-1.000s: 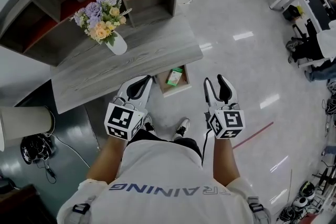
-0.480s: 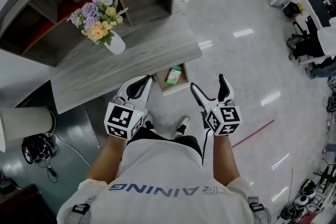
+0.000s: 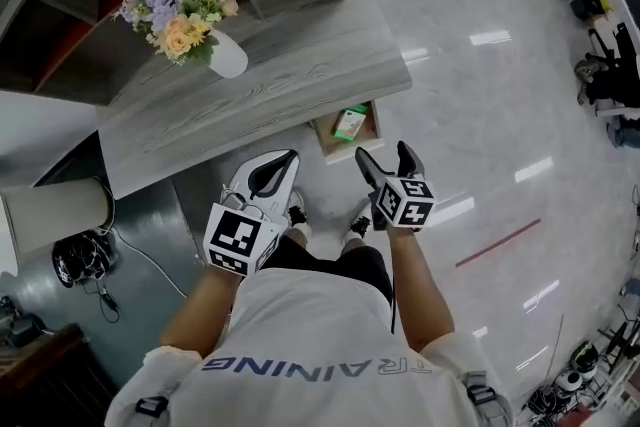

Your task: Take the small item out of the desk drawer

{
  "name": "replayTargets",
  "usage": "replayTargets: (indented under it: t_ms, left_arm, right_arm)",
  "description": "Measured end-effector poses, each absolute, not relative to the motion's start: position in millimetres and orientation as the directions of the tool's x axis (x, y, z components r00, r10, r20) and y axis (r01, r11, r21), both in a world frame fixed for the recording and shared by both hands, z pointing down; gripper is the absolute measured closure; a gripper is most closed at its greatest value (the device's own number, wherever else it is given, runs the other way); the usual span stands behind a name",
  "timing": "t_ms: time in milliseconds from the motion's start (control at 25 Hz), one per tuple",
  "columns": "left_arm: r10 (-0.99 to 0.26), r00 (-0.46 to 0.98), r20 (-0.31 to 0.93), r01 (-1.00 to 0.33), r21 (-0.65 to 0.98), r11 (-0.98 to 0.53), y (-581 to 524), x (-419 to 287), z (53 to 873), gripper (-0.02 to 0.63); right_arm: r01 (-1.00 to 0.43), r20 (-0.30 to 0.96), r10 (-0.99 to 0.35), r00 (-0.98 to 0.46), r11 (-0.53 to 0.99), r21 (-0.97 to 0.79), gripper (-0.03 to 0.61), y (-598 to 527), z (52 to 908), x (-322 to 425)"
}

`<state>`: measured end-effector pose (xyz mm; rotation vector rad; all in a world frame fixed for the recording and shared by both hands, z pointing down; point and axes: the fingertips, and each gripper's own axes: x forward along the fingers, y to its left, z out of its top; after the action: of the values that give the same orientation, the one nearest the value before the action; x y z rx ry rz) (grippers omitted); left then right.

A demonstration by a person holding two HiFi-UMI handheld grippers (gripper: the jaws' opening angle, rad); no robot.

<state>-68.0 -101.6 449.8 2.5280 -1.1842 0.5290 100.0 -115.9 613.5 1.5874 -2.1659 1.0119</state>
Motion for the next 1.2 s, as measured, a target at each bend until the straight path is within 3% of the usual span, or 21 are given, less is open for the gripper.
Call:
replayTargets:
  t_ms: [720, 1200]
  left_arm:
    - [-0.623, 0.525, 0.579, -0.820, 0.148, -0.553, -105.4, -98.3, 528.6, 0.615]
    - [-0.604, 0.504, 0.618, -0.843, 0.198, -0.501, -108.1, -104.2, 549.0, 0.615]
  right_arm:
    - [-0.903, 0.804, -0.508, -0.309, -0.108, -0.416, 0.164, -165.7, 854.1, 66.8]
    - [-0.927, 0.862, -0.424, -0.277, -0.119, -0.357, 0.207, -184.0, 896.1, 63.8]
